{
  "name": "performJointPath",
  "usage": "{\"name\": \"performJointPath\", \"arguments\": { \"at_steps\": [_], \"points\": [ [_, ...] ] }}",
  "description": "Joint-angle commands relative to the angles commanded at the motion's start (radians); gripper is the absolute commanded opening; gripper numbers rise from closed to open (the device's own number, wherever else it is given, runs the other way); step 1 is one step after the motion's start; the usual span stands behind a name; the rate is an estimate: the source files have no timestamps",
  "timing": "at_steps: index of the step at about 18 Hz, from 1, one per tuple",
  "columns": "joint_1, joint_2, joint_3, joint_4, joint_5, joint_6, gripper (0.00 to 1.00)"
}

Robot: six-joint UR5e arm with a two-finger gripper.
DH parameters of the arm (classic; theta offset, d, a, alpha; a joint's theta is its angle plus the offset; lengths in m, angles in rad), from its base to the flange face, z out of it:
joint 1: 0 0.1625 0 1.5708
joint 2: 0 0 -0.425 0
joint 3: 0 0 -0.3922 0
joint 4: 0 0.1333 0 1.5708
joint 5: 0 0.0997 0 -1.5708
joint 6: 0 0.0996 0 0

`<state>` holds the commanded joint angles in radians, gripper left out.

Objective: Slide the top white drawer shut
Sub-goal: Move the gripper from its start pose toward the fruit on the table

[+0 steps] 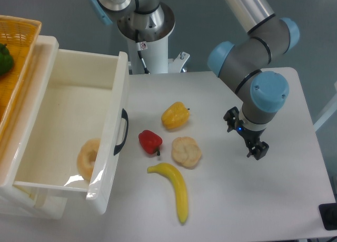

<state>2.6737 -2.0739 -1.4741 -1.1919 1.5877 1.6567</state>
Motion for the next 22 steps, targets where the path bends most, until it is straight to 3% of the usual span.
{"name": "performJointPath", "arguments": {
  "at_steps": [5, 9, 16, 22],
  "points": [
    [-0.011, 0.002, -0.012, 0.015, 0.003, -0.003, 1.00],
    [-0.008, 0.020, -0.116, 0.142, 0.011, -0.011, 1.00],
    [-0.018, 0.051, -0.156, 0.134, 0.012, -0.152, 1.00],
    [-0.116, 0.086, -0.166, 0.115, -0.015, -0.438, 1.00]
  ]
}}
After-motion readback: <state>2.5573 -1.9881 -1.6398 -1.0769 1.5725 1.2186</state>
